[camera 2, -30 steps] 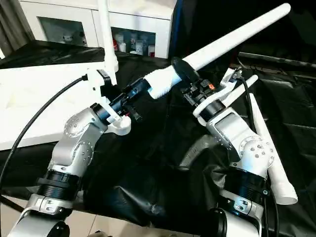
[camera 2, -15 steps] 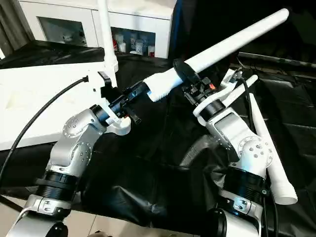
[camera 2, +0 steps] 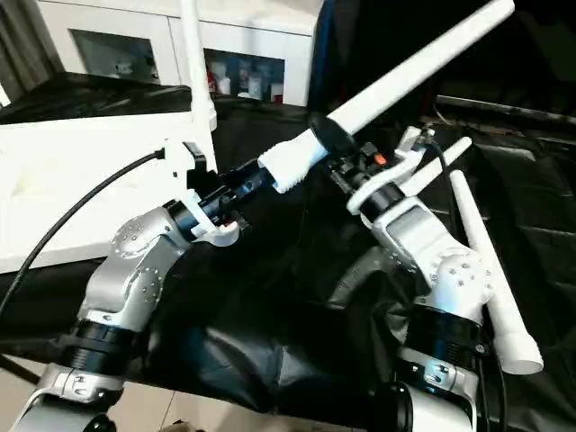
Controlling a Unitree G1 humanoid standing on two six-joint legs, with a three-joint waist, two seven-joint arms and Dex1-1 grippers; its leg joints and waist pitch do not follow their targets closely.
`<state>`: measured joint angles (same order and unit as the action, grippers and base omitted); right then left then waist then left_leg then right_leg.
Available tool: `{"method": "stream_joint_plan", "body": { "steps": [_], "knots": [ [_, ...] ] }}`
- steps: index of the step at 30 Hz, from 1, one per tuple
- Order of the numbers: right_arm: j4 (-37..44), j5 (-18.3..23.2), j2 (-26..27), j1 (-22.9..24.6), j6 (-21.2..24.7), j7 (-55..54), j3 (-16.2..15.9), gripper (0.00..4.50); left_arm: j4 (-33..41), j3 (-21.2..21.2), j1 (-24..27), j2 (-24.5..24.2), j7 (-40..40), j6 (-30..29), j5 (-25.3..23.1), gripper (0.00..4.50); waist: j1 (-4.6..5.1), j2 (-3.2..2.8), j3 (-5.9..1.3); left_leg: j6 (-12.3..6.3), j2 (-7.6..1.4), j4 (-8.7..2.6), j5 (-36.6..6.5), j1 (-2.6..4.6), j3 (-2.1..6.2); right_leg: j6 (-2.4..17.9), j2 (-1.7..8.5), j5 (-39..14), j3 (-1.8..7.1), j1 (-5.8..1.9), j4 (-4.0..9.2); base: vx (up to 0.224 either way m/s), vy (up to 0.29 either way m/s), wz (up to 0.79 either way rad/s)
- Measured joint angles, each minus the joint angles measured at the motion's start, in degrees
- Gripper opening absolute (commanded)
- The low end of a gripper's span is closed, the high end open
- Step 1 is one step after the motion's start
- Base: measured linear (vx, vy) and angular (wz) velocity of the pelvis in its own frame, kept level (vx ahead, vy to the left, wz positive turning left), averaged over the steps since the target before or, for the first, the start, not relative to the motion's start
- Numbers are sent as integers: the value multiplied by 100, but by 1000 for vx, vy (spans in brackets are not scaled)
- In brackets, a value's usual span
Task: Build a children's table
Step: Pick table leg
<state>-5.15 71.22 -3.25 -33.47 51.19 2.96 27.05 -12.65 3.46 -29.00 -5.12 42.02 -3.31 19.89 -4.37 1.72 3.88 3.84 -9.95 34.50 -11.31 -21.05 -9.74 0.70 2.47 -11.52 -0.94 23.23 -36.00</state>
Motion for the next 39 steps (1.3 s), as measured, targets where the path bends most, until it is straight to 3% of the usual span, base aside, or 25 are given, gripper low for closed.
{"method": "stream_joint_plan", "body": {
  "steps": [2, 3, 10, 13, 14, 16, 21, 24, 39],
  "knots": [
    [-78, -253, -73, -36, -217, -29, -18, 193, 0, -48, 53, -65, -41, 13, 0, 160, 2, 3, 1, 0, 1, 0, 0, -2, -1, 0, 1, 0, 1, 2, 0, 0, 0, 0],
    [-119, -378, -143, -73, -311, -36, -52, 193, -1, -90, 78, -86, -77, 45, -1, 189, 4, 9, 5, 0, 1, 0, 0, -2, -2, 0, 1, 0, 1, 2, 0, 0, 0, 0],
    [-270, -1301, -774, -393, -893, 32, -269, 193, -270, -706, 267, -370, -287, 140, 88, 194, 48, 73, 15, 10, -2, -4, 6, -2, -3, -3, -3, -2, 0, 4, 0, 0, 0, 0],
    [-455, -1884, -1091, -410, -1027, 151, -621, 193, -326, -827, 296, -681, -447, 83, 22, 194, 80, 150, 15, 9, -3, -5, 6, -1, -4, -3, -3, -2, 0, 5, -3, 0, 0, 0],
    [-496, -2164, -1197, -403, -1077, 237, -825, 193, -328, -815, 296, -772, -551, 63, -112, 194, 89, 214, 12, 9, -6, -7, 6, -2, -4, -3, -6, -2, -2, 9, -5, 0, 0, 0],
    [-505, -2577, -1322, -397, -1181, 330, -1203, 193, -335, -798, 284, -807, -742, 9, -372, 194, 97, 281, 10, 9, -9, -4, 6, -3, -4, -3, -7, -2, -2, 9, -5, 0, 0, 0],
    [-341, -3218, -1279, -180, -1498, 440, -1825, 191, -314, -734, 146, -643, -1472, -59, -769, 194, 70, 355, 10, 7, -9, 4, 5, -11, -10, -7, -1, 3, -2, 7, 2, 0, 0, 0],
    [-342, -3523, -1257, -160, -1644, 458, -2051, 191, -180, -759, 133, -551, -1833, -148, -842, 194, 66, 307, 22, 9, -6, 16, 6, -14, -13, -7, 5, 5, 1, 7, 1, 0, 0, 0],
    [-161, -4037, -1140, 202, -1880, 582, -2318, 191, -39, -575, 200, -456, -2241, -387, -1189, 194, 79, 309, 19, 6, -13, 12, 7, -5, -10, -6, -4, 9, -1, 7, -12, 0, 0, 0]
  ]
}}
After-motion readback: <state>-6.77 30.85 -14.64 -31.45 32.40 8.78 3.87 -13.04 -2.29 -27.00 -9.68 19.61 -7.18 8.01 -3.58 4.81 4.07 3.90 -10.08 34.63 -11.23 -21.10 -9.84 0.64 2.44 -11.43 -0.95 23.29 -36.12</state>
